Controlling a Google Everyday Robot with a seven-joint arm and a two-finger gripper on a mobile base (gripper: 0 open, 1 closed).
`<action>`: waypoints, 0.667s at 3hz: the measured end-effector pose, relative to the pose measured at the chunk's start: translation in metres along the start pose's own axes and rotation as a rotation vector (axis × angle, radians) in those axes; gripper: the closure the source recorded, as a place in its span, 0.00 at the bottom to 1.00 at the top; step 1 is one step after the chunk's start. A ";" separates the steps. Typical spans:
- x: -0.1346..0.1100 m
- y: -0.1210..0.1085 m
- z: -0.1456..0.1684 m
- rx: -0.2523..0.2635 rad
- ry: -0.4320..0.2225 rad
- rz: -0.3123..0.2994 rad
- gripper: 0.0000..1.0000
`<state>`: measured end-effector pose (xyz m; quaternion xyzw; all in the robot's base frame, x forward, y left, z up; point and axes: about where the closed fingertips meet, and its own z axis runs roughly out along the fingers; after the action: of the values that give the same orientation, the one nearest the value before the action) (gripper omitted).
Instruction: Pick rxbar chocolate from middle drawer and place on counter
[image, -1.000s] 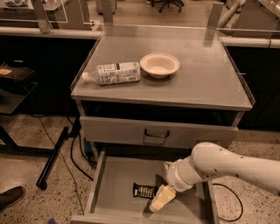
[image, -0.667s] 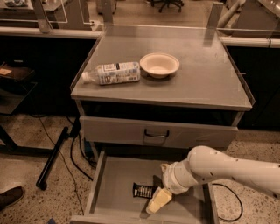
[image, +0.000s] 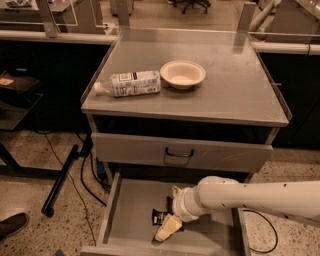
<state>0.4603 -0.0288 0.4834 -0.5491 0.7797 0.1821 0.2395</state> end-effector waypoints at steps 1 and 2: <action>0.000 0.000 0.000 0.001 -0.001 0.000 0.00; 0.011 0.000 0.011 -0.001 -0.007 0.012 0.00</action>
Offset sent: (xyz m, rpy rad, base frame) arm -0.0029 -0.0081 -0.0353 0.0187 0.0111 -0.0249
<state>0.4588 -0.0314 0.4678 -0.5441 0.7820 0.1857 0.2407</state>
